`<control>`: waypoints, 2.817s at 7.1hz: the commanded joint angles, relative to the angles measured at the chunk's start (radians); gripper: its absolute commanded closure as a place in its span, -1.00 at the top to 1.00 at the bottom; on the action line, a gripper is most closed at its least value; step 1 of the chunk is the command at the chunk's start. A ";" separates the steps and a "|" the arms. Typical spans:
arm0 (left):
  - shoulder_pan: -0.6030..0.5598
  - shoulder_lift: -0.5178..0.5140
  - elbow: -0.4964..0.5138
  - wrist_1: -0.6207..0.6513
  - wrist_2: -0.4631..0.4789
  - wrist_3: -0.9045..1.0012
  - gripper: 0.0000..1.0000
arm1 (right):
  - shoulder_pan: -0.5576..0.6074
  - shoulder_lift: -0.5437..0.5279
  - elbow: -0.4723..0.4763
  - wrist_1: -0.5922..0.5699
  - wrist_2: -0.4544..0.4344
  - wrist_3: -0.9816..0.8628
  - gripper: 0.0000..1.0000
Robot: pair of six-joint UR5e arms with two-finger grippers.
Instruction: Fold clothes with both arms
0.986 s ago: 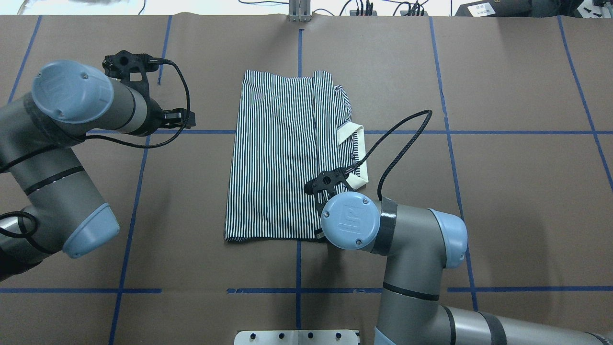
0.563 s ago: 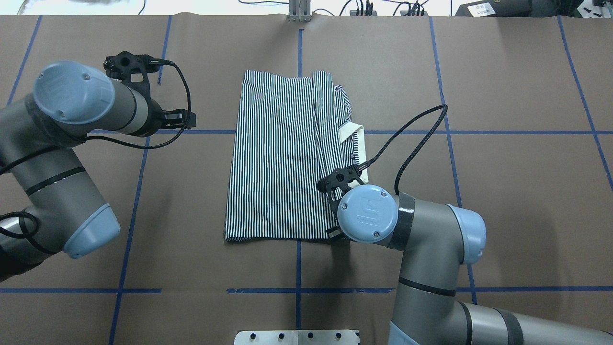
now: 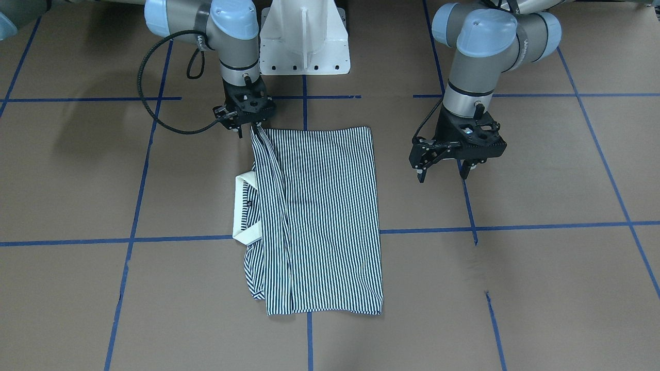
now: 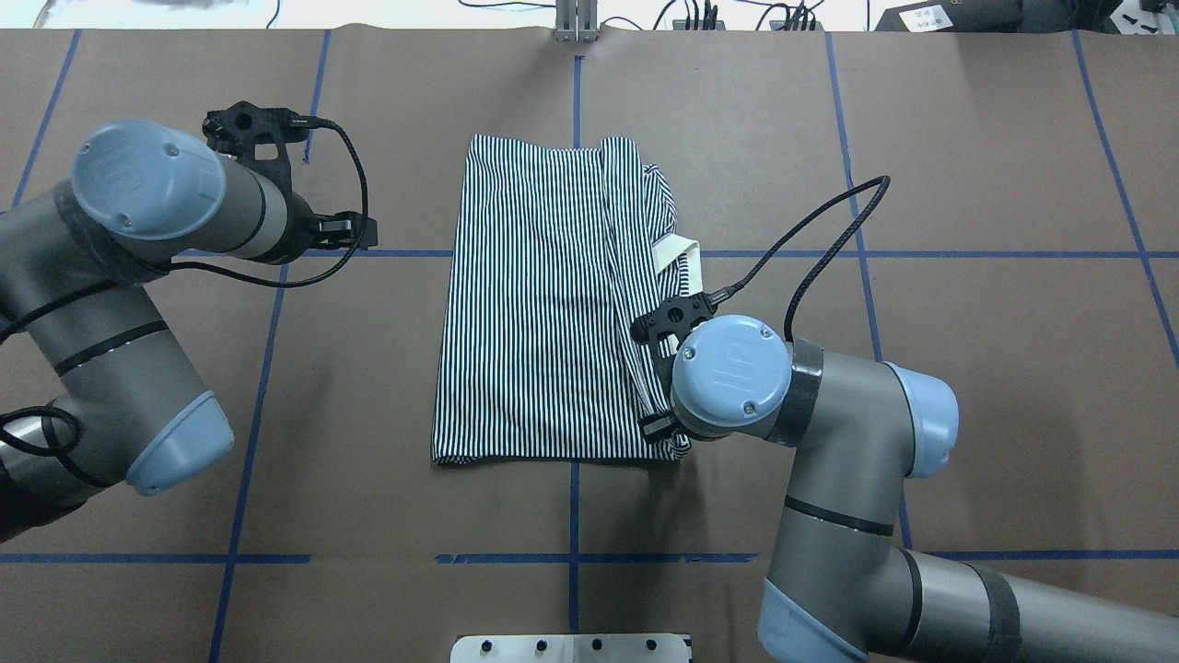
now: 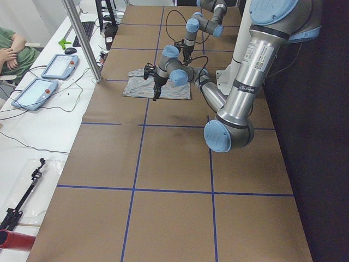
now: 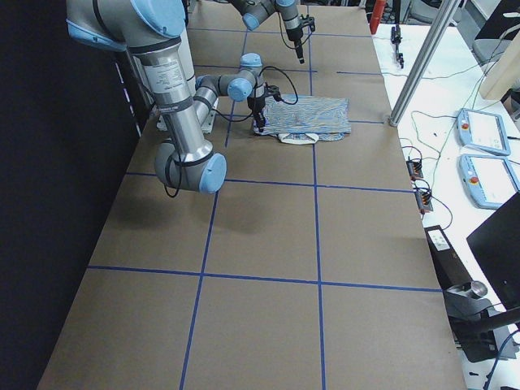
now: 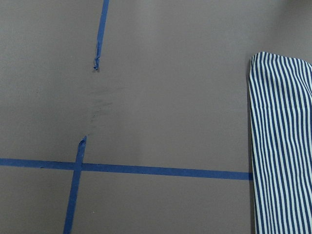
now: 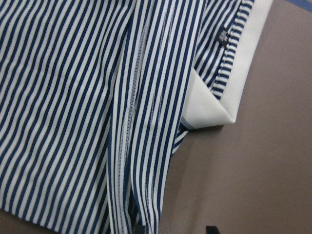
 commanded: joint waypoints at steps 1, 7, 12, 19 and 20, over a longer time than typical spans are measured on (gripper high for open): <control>0.000 0.001 0.003 -0.001 0.000 0.003 1.00 | 0.036 0.083 -0.074 0.003 0.014 -0.028 1.00; 0.000 0.000 0.001 -0.001 0.000 -0.002 1.00 | -0.004 0.130 -0.203 -0.011 0.002 -0.028 1.00; 0.002 -0.009 0.003 -0.004 -0.001 -0.011 1.00 | 0.104 -0.044 -0.091 -0.013 0.015 -0.131 1.00; 0.002 0.001 0.000 -0.004 -0.001 0.003 1.00 | 0.189 0.376 -0.554 0.092 0.005 -0.191 1.00; 0.002 0.003 0.000 -0.004 -0.001 0.003 1.00 | 0.189 0.378 -0.594 0.119 0.002 -0.192 1.00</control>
